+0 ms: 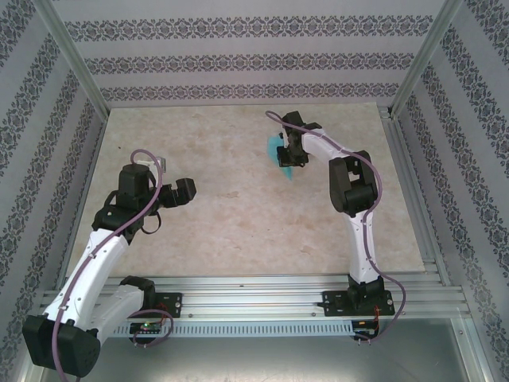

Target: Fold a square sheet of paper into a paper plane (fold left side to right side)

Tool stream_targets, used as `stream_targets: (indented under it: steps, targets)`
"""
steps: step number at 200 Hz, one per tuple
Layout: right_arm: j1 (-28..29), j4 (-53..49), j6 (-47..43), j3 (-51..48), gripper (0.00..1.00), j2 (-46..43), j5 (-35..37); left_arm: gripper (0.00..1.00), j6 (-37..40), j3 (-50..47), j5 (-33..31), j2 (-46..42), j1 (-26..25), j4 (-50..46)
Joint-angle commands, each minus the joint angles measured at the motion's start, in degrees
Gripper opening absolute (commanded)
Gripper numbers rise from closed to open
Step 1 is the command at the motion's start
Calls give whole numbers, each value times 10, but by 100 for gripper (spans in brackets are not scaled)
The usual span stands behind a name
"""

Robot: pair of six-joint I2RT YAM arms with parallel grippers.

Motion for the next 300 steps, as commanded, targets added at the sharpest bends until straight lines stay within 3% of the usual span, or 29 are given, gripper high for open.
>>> stream_targets:
  steps: [1, 49, 87, 117, 170, 187, 217, 225, 236, 262, 300]
  targets:
    - [0, -28, -1, 7, 22, -19, 2, 100, 15, -5, -4, -9, 5, -15]
    - [9, -54, 3, 8, 32, -83, 30, 100, 24, 8, -9, -11, 5, -25]
    - [22, -64, 9, -40, 39, -188, 56, 100, 15, 9, -24, -13, 5, -11]
    - [26, -33, 22, -146, 45, -329, 96, 100, -2, 0, -70, -15, 5, 7]
    - [14, 81, 9, -377, 56, -593, 181, 100, -27, -41, -226, -47, 7, 81]
    - [-2, 130, 9, -453, 66, -661, 204, 100, -18, -65, -277, -64, 7, 122]
    - [-46, 244, -3, -592, 97, -752, 223, 100, 52, -135, -341, -81, 7, 235]
    - [-53, 292, -12, -636, 98, -771, 235, 100, 73, -151, -359, -77, 8, 260]
    - [-70, 360, -19, -693, 98, -786, 233, 100, 84, -162, -393, -68, 8, 279]
    - [-112, 493, -19, -790, 98, -774, 218, 100, 131, -187, -402, -34, 9, 339]
    - [-147, 630, -60, -821, 98, -679, 180, 100, 160, -215, -390, 63, 10, 448]
